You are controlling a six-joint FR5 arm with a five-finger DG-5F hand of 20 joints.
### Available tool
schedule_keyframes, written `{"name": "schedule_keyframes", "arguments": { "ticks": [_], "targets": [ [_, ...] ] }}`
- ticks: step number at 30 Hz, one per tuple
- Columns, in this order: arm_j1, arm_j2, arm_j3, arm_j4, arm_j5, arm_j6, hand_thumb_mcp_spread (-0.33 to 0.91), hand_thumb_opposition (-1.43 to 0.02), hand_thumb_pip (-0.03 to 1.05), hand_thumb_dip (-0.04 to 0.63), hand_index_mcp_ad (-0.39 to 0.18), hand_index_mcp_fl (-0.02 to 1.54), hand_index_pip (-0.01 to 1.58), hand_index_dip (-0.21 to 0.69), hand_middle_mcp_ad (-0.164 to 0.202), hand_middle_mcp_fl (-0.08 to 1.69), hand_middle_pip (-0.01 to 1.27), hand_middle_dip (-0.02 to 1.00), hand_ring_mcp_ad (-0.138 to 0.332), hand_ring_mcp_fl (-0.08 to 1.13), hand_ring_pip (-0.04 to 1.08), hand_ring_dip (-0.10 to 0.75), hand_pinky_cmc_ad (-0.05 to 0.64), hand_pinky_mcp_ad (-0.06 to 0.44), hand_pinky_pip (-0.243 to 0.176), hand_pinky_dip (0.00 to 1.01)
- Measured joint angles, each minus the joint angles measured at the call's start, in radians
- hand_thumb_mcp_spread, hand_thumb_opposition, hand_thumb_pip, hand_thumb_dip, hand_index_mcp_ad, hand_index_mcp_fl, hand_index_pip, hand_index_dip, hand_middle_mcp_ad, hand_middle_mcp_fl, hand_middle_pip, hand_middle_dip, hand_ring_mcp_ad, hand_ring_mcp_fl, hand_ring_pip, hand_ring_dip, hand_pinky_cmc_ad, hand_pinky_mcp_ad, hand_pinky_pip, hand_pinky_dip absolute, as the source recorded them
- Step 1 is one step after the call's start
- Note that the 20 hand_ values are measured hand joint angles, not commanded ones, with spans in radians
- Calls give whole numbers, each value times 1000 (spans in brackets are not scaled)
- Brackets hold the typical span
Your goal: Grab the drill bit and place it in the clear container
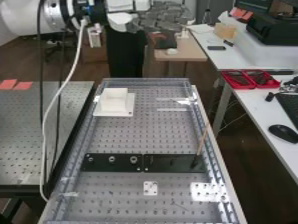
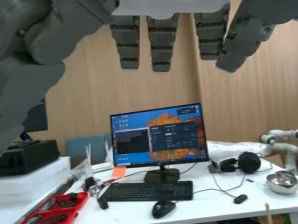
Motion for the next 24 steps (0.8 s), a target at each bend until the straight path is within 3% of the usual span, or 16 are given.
{"name": "schedule_keyframes", "arguments": {
  "ticks": [24],
  "targets": [
    [-3, 2, -14, 15, -36, 5, 190, -691, 251, 16, -59, 119, 87, 278, 75, 73, 152, 168, 307, 10, 94, 24, 426, 236, -93, 150]
  ]
}}
